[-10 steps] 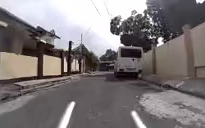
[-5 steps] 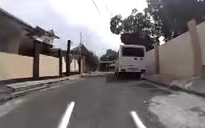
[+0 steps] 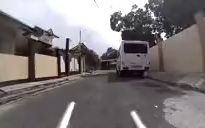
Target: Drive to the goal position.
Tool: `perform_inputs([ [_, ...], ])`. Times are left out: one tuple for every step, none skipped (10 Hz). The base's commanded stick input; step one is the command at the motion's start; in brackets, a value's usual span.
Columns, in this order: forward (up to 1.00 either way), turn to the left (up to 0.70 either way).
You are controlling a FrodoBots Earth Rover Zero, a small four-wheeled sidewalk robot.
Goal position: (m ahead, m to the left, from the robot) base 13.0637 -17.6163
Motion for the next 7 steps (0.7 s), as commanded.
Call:
perform_inputs([
  [0.85, 0.0],
  [0.85, 0.0],
  [0.85, 0.0],
  [0.85, 0.0],
  [0.85, 0.0],
  [0.85, 0.0],
  [0.85, 0.0],
])
